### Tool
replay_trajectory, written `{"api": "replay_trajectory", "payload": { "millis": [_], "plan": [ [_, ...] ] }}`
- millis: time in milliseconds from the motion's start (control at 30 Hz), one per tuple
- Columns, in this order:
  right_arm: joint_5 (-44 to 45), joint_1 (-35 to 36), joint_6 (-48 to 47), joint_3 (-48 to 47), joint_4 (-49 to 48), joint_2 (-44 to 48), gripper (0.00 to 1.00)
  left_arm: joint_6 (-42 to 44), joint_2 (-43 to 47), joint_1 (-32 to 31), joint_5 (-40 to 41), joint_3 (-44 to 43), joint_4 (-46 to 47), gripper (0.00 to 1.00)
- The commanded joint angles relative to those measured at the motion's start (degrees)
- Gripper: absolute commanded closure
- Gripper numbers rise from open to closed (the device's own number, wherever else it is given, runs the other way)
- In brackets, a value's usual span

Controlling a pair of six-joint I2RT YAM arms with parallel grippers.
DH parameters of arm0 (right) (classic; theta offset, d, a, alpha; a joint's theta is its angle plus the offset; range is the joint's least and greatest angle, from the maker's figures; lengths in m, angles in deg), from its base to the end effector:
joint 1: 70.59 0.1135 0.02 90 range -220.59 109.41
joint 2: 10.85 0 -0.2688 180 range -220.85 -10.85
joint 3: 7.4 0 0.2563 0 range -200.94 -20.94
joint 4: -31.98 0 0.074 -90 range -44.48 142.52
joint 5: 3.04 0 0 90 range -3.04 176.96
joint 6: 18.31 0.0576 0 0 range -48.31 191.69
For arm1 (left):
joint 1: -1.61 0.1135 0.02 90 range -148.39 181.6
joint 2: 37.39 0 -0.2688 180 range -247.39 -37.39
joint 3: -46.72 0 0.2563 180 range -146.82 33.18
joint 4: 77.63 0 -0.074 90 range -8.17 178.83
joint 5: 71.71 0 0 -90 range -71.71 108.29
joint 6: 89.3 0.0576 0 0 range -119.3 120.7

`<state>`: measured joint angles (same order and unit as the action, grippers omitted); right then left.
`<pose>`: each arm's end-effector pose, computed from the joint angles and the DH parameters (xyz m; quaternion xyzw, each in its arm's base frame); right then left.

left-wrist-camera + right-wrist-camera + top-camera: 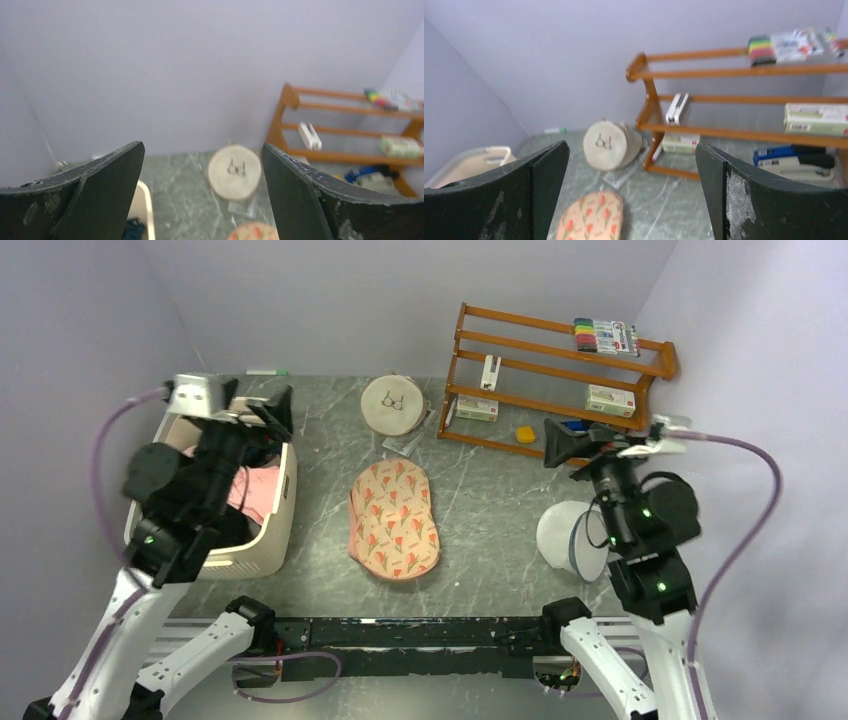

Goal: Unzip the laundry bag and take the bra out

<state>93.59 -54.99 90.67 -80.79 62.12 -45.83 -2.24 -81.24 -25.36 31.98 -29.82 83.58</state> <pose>0.1274 0.0287 0.4457 0.0630 0.6516 0.1883 0.7321 0.1559 -0.0640 0.4694 0.0356 0.6181 -0.1308 0.7743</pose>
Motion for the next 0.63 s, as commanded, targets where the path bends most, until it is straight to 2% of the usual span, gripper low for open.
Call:
{"api": "replay_trajectory", "payload": {
  "millis": [0,267,467,600],
  "plan": [
    [3.1,0.6,-1.6,-4.0,1.3,4.3,0.00,2.8,2.5,0.0,7.0,-9.4,-6.5,0.01],
    [5.7,0.5,-2.0,-8.4,1.5,9.0,0.00,0.9,11.8,-0.1,5.1,-7.9,-2.9,0.01],
    [7.5,0.5,-0.2,-8.7,4.0,9.5,0.00,0.4,12.5,0.0,5.9,-8.4,-5.5,0.01],
    [6.0,0.5,0.4,-6.0,2.0,10.7,0.00,0.0,12.3,0.0,5.5,-8.3,-6.6,0.01]
  ]
}}
